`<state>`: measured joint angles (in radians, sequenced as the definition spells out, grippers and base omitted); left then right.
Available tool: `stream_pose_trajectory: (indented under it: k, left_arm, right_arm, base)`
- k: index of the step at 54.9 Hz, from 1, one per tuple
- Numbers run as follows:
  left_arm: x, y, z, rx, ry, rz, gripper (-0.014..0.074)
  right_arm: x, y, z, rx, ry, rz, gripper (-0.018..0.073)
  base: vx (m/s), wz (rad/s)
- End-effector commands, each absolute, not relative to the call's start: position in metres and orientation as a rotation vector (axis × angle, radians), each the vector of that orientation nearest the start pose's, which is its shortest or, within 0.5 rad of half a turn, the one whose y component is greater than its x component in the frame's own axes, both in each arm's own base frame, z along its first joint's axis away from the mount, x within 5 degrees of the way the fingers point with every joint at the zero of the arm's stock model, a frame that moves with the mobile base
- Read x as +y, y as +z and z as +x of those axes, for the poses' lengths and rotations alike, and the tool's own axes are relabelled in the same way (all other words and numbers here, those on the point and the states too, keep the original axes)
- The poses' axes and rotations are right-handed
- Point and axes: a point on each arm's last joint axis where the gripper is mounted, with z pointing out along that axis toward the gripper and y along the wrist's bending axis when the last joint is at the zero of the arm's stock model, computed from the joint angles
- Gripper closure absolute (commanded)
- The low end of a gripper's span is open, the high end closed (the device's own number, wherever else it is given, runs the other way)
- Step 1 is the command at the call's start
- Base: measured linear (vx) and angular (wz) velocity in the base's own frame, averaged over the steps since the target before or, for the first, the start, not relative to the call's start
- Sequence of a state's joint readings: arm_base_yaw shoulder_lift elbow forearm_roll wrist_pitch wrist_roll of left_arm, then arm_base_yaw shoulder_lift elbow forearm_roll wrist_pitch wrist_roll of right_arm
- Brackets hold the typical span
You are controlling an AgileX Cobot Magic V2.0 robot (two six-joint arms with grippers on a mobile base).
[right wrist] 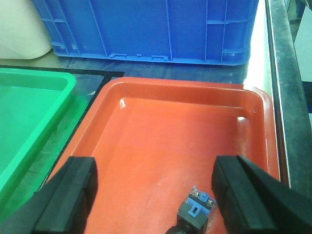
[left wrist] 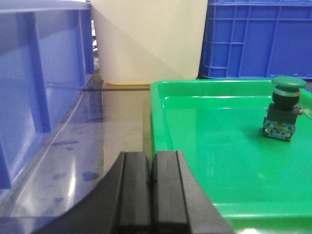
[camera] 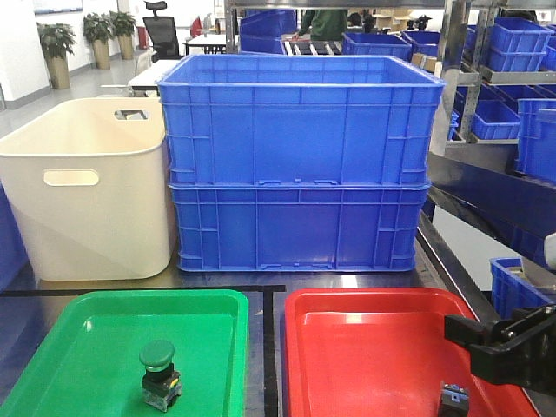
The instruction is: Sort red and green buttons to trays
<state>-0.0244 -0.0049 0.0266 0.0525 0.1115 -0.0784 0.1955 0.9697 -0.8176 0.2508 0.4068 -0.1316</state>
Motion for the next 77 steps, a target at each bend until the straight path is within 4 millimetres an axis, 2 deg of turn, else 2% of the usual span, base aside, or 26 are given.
stream_pose_trajectory:
  k: [1, 49, 54, 60, 64, 71, 76, 77]
  left_arm:
    - [-0.001, 0.208, 0.055, 1.519, -0.050, -0.015, 0.0603]
    - [-0.001, 0.206, 0.055, 1.535, -0.049, -0.015, 0.0602]
    - [-0.001, 0.206, 0.055, 1.535, -0.049, -0.015, 0.0602]
    - [-0.001, 0.206, 0.055, 1.535, -0.049, -0.015, 0.0602]
    - [-0.001, 0.206, 0.055, 1.535, -0.049, -0.015, 0.0602]
    - [-0.001, 0.206, 0.055, 1.535, -0.049, -0.015, 0.0602]
    - [-0.001, 0.206, 0.055, 1.535, -0.049, -0.015, 0.0602]
    - [-0.001, 0.206, 0.055, 1.535, -0.049, -0.015, 0.0602]
  right_arm:
    - [0.048, 0.364, 0.200, 1.910, 0.284, -0.143, 0.0006]
    - [0.048, 0.364, 0.200, 1.910, 0.283, -0.143, 0.0006]
    - [0.046, 0.370, 0.190, 1.891, 0.280, -0.151, 0.0023]
    - [0.041, 0.373, 0.171, 1.824, 0.260, -0.157, 0.0097]
    - [0.036, 0.367, 0.152, 1.760, 0.255, -0.143, 0.0189]
    - [0.025, 0.341, 0.116, 1.680, 0.197, -0.152, 0.0400]
    - [0.016, 0.316, 0.097, 1.654, 0.134, -0.131, 0.0567]
    - [0.015, 0.312, 0.094, 1.653, 0.124, -0.126, 0.0575]
  base:
    - [0.00, 0.00]
    - [0.00, 0.00]
    - [0.00, 0.00]
    - [0.00, 0.00]
    - [0.00, 0.00]
    - [0.00, 0.00]
    - [0.00, 0.00]
    - [0.00, 0.00]
